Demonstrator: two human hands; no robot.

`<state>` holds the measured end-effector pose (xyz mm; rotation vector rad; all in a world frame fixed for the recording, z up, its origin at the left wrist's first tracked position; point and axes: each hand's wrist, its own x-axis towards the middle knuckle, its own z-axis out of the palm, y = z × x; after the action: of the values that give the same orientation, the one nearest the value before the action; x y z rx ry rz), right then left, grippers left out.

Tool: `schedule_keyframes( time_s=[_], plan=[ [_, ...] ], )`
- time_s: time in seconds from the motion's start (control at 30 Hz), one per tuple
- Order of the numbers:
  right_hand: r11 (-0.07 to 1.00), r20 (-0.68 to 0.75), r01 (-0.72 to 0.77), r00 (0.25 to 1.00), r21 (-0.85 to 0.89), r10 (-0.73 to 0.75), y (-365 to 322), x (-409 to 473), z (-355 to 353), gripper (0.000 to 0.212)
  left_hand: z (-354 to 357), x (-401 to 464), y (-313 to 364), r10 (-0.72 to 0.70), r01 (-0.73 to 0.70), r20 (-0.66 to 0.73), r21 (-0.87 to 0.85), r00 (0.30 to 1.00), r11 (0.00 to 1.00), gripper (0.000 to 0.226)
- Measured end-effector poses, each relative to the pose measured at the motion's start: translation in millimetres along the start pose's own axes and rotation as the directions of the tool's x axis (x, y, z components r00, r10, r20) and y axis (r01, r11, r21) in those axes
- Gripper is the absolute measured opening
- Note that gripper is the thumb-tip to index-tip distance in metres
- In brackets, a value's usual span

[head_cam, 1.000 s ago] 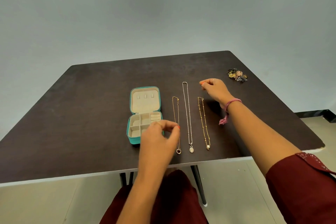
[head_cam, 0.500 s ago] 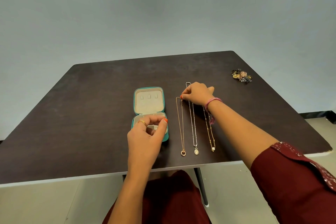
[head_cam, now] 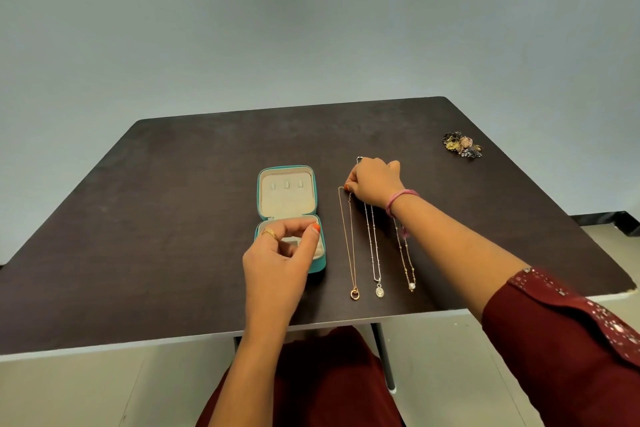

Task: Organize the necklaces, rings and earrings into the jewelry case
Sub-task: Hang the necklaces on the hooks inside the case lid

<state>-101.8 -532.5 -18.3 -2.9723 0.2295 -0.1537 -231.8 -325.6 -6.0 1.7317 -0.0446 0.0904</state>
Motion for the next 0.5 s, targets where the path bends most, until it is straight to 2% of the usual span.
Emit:
schedule_keyframes(
  time_s=[0.1, 0.17, 0.33, 0.43, 0.5],
  plan=[
    [0.997, 0.029, 0.032, 0.999, -0.071, -0.030, -3, -3, 4, 0.025, -2, -2, 3, 0.029, -0.029, -0.039, -0.006, 0.999, 1.000, 0.005],
    [0.998, 0.055, 0.042, 0.998, -0.040, -0.040, -3, -7, 4, 0.027, -4, -3, 6, 0.056, -0.057, -0.059, -0.019, 0.997, 0.998, 0.004],
    [0.951, 0.106, 0.051, 0.991, 0.304, -0.087, -6, -26, -16, 0.025, -14, -6, 12, 0.112, -0.120, -0.111, -0.073, 0.988, 0.990, 0.005],
    [0.869, 0.051, 0.118, 0.986, 0.480, -0.162, -8, -42, -37, 0.020, -19, -6, 18, 0.130, -0.151, -0.158, -0.123, 0.979, 0.981, 0.008],
    [0.839, 0.015, 0.166, 0.979, 0.518, -0.204, -10, -55, -55, 0.017, -22, -3, 25, 0.149, -0.176, -0.173, -0.148, 0.974, 0.973, 0.008]
  ],
)
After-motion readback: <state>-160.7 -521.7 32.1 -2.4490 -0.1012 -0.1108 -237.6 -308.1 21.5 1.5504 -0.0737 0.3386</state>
